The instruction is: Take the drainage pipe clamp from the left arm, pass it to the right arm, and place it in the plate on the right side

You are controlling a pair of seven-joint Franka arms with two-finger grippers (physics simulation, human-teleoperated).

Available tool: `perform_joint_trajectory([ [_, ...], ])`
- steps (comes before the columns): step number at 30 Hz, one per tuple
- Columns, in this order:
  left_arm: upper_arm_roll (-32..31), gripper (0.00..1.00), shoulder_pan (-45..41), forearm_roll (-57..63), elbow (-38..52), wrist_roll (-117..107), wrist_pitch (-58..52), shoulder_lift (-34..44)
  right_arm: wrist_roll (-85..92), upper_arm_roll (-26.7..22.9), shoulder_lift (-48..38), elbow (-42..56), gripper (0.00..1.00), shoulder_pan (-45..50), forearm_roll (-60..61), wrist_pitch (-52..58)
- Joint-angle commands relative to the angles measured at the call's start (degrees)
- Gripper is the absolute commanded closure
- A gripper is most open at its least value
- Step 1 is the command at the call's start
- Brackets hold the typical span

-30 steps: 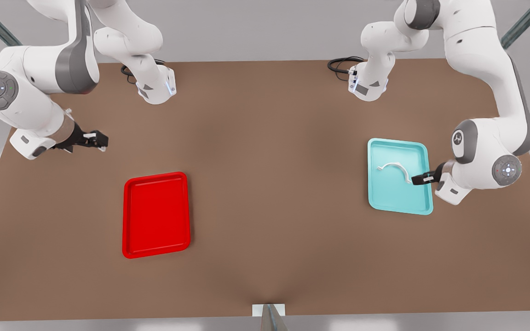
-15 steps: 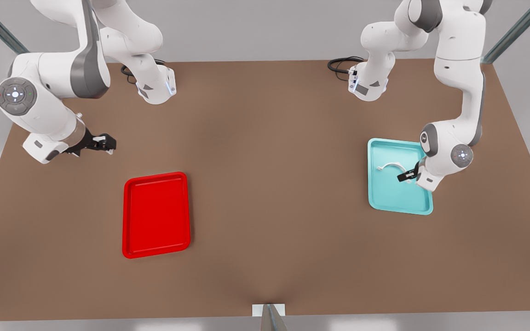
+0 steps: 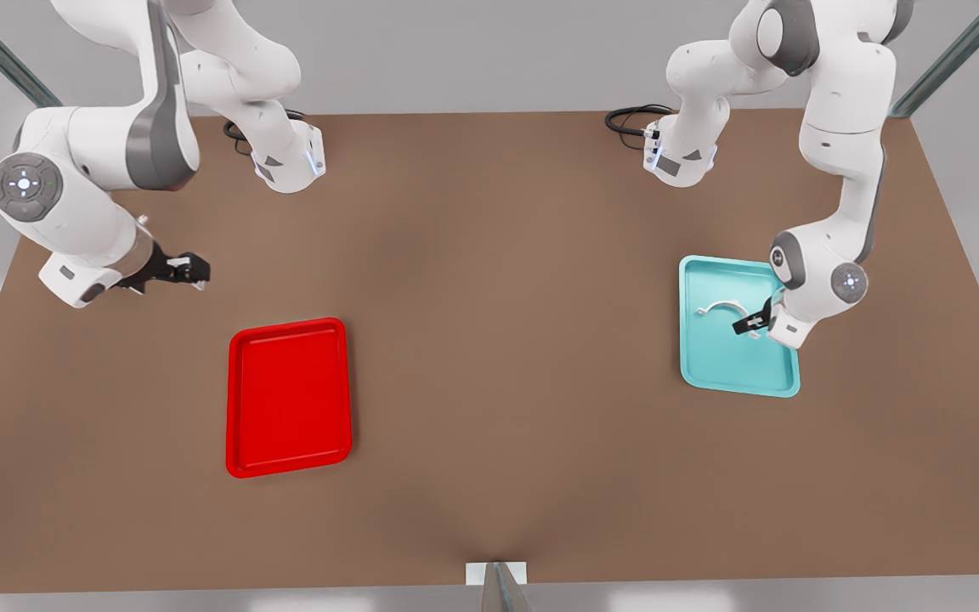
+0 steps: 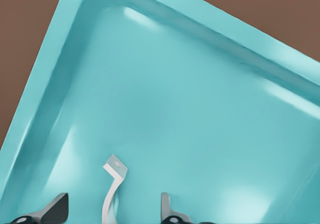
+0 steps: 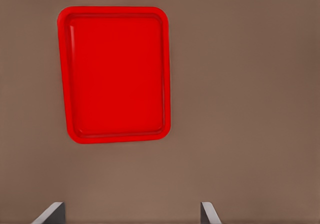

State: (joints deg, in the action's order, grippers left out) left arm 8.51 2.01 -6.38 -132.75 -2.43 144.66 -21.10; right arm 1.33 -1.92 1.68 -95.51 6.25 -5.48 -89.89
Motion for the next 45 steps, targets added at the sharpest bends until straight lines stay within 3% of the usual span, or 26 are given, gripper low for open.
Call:
perform_joint_trajectory([
  [1,0.01,0.21,0.10,-0.03,0.03,6.12,2.20,-0.52,1.40,-0.02,-0.18,-0.20,0.00,-0.01,0.03,-0.55],
  [6,0.01,0.29,0.10,0.14,0.03,6.30,2.12,-0.70,1.40,-0.02,-0.09,-0.64,0.00,-0.01,0.03,-1.08],
  [8,0.01,0.49,0.19,0.14,0.03,6.91,2.12,-0.70,1.40,-0.02,-0.09,-0.64,0.00,-0.01,0.03,-1.17],
  [9,0.01,0.52,0.19,0.14,0.03,6.91,2.12,-0.70,1.40,-0.02,-0.18,-0.91,0.00,-0.01,0.03,-1.26],
  [19,0.01,0.52,0.19,0.14,0.12,6.91,1.94,-1.31,1.49,-0.02,-0.09,-1.08,0.00,-0.01,-0.05,-1.35],
  [26,0.01,0.79,0.19,0.14,0.38,6.65,0.27,-0.79,1.75,-0.02,-0.18,-1.70,0.00,-0.01,-0.05,-1.78],
  [35,0.01,0.79,0.19,0.14,0.65,6.83,-0.26,-0.52,1.75,-0.02,-0.18,-1.70,0.00,-0.01,-0.05,-1.79],
  [41,-0.25,0.79,-1.03,-2.49,6.27,4.38,-12.38,2.29,1.75,0.07,0.52,-1.70,0.00,0.43,-0.05,-3.01],
  [45,-4.47,0.79,-8.25,-2.40,11.46,-13.73,-17.75,2.56,1.92,0.69,9.48,3.04,0.00,5.88,4.51,-6.35],
])
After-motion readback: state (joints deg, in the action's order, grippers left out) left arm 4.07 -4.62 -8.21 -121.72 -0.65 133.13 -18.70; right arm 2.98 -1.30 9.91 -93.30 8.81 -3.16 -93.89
